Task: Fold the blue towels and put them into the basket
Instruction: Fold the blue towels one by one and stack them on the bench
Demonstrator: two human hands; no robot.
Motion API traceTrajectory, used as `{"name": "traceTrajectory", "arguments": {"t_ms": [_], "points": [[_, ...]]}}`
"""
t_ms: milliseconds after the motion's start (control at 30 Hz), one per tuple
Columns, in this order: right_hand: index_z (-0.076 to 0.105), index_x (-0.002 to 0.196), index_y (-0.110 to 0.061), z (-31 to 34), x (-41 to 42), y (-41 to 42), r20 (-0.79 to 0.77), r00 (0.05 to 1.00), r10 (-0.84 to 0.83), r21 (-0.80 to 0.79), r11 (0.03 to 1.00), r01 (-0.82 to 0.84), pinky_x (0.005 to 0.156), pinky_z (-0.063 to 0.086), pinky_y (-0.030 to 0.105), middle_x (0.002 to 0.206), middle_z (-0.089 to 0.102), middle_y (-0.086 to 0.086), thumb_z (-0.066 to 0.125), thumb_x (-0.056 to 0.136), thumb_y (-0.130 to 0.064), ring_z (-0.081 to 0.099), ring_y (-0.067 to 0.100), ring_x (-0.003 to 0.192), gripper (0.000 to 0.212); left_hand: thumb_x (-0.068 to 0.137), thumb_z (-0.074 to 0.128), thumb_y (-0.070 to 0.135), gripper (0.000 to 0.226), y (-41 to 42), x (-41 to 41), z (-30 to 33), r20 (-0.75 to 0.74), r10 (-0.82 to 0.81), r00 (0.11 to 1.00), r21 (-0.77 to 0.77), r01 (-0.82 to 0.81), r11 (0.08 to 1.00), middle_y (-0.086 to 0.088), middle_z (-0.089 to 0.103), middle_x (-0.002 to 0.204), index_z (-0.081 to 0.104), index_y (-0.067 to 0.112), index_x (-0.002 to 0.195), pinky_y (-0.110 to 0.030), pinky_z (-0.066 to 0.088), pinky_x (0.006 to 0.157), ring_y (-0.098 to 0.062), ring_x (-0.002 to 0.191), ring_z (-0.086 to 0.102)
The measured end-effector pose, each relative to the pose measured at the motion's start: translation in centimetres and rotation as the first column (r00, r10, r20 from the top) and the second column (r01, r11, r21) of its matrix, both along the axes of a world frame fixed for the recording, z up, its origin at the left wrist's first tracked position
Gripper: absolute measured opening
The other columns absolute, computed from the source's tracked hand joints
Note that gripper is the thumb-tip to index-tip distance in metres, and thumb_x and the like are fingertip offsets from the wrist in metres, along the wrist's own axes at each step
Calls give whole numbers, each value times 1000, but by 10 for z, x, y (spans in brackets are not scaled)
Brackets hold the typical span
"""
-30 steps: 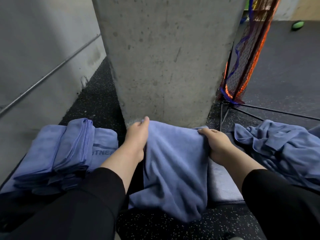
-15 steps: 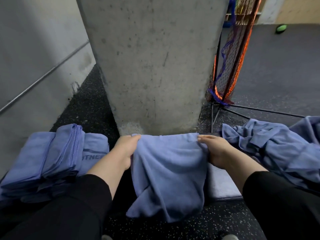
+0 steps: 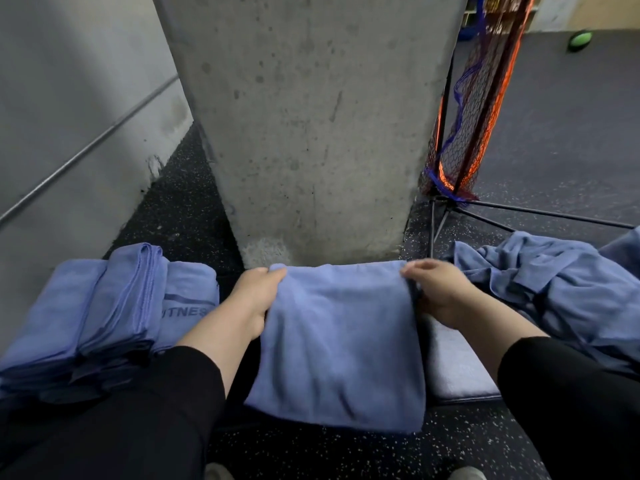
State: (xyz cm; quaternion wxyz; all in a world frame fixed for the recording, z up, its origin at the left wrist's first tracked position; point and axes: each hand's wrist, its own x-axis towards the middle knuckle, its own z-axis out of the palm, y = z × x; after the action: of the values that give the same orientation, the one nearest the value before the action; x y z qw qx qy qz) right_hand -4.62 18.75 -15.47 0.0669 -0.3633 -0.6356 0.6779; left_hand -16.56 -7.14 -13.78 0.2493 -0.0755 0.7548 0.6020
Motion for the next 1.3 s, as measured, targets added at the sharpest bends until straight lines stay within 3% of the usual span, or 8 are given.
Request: {"name": "traceTrajectory", "arguments": {"t_ms": [100, 267, 467, 600, 800, 967, 1167, 1300], "points": [[64, 108, -19, 3, -8, 10, -104, 982, -160, 34, 986, 164, 54, 35, 26, 85, 57, 5, 68, 94, -30, 48, 19, 68, 18, 100, 61, 27, 18, 1, 3, -4, 74, -70, 995, -24, 72, 997, -8, 73, 92, 67, 11, 96, -29, 53, 70, -21, 79, 68], [67, 97, -16, -4, 10, 2, 131, 952, 278, 46, 957, -286, 46, 31, 20, 73, 54, 8, 68, 91, -8, 46, 15, 56, 11, 102, 57, 23, 17, 1, 16, -14, 97, -114, 989, -145, 127, 981, -4, 63, 73, 61, 11, 90, -19, 44, 49, -11, 45, 56], [74, 89, -13, -10, 11, 12, 73, 989, 130, 299, 943, -146, 72, 42, 27, 86, 69, 8, 74, 86, -6, 56, 16, 81, 7, 101, 56, 24, 18, -4, 22, -22, -81, -109, 991, -248, 86, 965, -11, 69, 101, 62, 8, 101, -32, 50, 67, -25, 87, 66], [74, 103, -8, -5, 23, 18, 80, 974, 213, 235, 945, -226, 74, 46, 18, 92, 73, 5, 77, 83, -5, 61, 12, 82, 20, 95, 63, 19, 21, -7, 29, -23, -146, -150, 978, -248, 110, 962, -8, 68, 106, 57, 12, 113, -37, 54, 76, -24, 94, 67], [73, 106, -20, -5, 41, 10, 432, 854, 289, 609, 605, -513, 54, 37, 4, 87, 63, -6, 79, 81, -11, 50, 1, 66, 27, 91, 63, 12, 61, -17, 47, -29, -200, -252, 947, -340, 174, 924, -6, 66, 102, 37, 31, 144, -39, 54, 70, -24, 86, 67], [70, 122, -20, -13, 56, 1, 473, 850, 233, 664, 539, -518, 80, 43, 24, 116, 71, 5, 74, 82, -15, 64, 24, 106, 40, 97, 49, 7, 43, -21, 54, -31, -390, -193, 900, -332, 58, 941, -2, 61, 98, 50, 27, 135, -28, 39, 53, -16, 62, 49], [75, 108, -16, -12, 78, 1, 395, 886, 244, 671, 582, -460, 53, 38, 12, 74, 57, -9, 69, 83, -6, 49, 6, 63, 28, 93, 43, -6, 44, -27, 63, -38, -370, -216, 904, -359, 76, 930, 4, 56, 127, 60, 23, 121, -18, 41, 61, 1, 71, 47], [72, 111, -22, -13, 93, 0, 512, 825, 238, 703, 437, -562, 67, 36, 25, 85, 57, -3, 71, 87, -19, 62, 23, 86, 25, 97, 48, 4, 34, -39, 70, -38, -430, -520, 738, -704, 87, 705, -6, 53, 128, 57, 17, 127, -29, 42, 64, -20, 83, 56]]}}
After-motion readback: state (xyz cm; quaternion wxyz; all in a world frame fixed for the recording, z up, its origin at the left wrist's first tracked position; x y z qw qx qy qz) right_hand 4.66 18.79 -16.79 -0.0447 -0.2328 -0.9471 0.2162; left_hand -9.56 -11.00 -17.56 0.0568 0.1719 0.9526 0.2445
